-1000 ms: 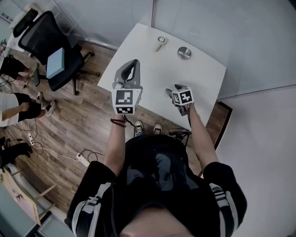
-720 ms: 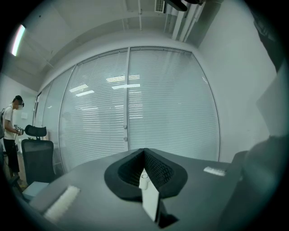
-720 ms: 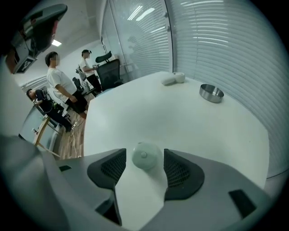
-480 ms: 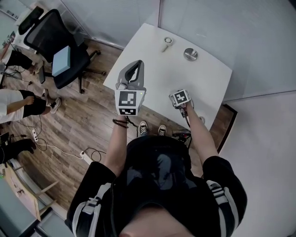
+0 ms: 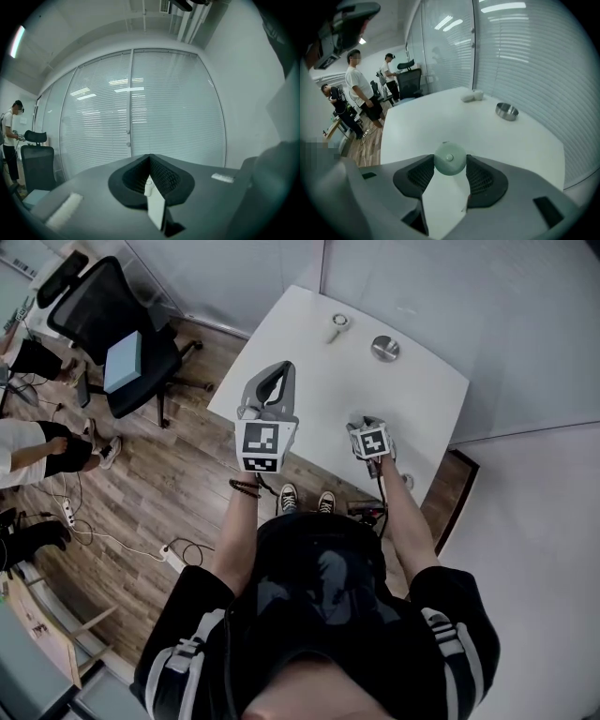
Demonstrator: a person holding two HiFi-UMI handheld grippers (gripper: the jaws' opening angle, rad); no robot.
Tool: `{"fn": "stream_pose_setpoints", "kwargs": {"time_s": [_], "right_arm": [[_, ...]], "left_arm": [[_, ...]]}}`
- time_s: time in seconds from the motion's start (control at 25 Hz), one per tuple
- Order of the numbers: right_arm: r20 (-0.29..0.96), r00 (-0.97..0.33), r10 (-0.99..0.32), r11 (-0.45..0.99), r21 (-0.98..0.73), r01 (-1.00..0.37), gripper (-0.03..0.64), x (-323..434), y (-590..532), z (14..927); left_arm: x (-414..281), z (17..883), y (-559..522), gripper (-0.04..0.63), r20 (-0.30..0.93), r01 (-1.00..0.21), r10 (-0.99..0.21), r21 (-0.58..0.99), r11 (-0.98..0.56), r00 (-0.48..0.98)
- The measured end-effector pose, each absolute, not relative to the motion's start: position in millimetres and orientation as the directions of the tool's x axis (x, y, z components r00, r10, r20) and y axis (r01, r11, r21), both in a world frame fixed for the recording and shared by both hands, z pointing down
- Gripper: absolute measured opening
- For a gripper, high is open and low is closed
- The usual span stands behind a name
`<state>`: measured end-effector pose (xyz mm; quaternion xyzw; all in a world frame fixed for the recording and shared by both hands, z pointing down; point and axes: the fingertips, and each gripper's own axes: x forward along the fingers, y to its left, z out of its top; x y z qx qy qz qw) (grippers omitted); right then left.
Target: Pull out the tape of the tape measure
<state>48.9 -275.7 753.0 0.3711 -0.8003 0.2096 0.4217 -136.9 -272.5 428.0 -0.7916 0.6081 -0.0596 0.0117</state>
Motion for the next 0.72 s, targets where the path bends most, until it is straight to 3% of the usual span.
{"fn": "stream_pose_setpoints", "kwargs": {"time_s": [0.28, 0.72], "right_arm": [[0.603, -0.467, -0.647, 0.648, 0.113, -0.753, 0.218, 54, -288, 629], [0.286, -0.54, -0.791, 0.611, 0.325, -0.722, 0.218, 56, -269, 466]], "left_arm": [[-120, 427, -272, 0.002, 0.074, -0.946, -0.948, -0.085, -0.314, 0.308], [-84, 414, -268, 0.002, 0.036, -0.91, -0.914, -0.089, -0.405, 0.404]]}}
